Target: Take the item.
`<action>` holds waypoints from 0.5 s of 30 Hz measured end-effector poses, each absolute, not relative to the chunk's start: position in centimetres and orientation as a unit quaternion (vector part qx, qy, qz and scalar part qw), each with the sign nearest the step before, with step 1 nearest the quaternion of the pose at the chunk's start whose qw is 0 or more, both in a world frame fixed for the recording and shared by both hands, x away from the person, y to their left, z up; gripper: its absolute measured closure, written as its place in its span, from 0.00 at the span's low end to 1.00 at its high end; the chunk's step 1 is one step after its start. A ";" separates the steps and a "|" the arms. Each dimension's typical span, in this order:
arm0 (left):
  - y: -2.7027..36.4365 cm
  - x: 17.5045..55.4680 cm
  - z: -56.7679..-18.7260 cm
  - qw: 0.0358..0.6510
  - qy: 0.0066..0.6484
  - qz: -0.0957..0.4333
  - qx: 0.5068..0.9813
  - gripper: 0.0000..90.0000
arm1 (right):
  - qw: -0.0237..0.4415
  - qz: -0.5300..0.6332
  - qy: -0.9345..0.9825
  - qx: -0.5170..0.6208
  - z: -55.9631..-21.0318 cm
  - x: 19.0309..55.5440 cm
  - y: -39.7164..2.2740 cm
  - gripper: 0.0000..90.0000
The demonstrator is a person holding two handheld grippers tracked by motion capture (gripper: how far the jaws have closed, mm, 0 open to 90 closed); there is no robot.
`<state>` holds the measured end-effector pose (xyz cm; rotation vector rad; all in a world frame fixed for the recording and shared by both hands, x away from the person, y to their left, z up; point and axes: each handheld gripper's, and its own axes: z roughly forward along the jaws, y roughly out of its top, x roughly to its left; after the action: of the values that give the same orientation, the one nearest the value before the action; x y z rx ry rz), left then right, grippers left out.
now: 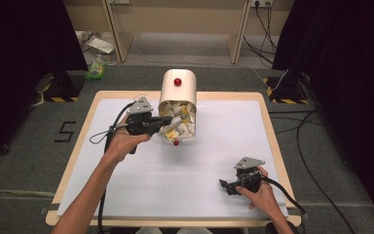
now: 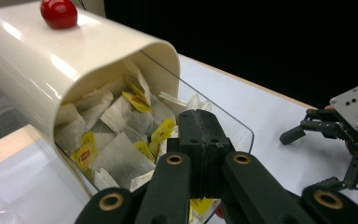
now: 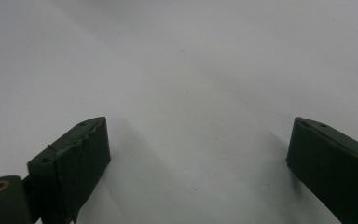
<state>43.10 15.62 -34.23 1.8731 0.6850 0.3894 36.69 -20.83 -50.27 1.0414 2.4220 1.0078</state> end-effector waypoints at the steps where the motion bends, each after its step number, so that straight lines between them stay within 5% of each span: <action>1: 15.8 43.0 -34.0 0.528 0.286 0.165 0.782 0.99 | 0.159 0.353 0.847 0.364 -50.3 36.7 -20.8 0.07; 15: 18.9 42.7 -32.4 0.545 0.302 0.181 0.761 0.99 | 0.159 0.353 0.847 0.364 -50.3 36.7 -20.8 0.07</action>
<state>42.72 18.90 -32.41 1.8057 0.7166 0.4292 36.69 -20.83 -50.27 1.0419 2.4223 1.0079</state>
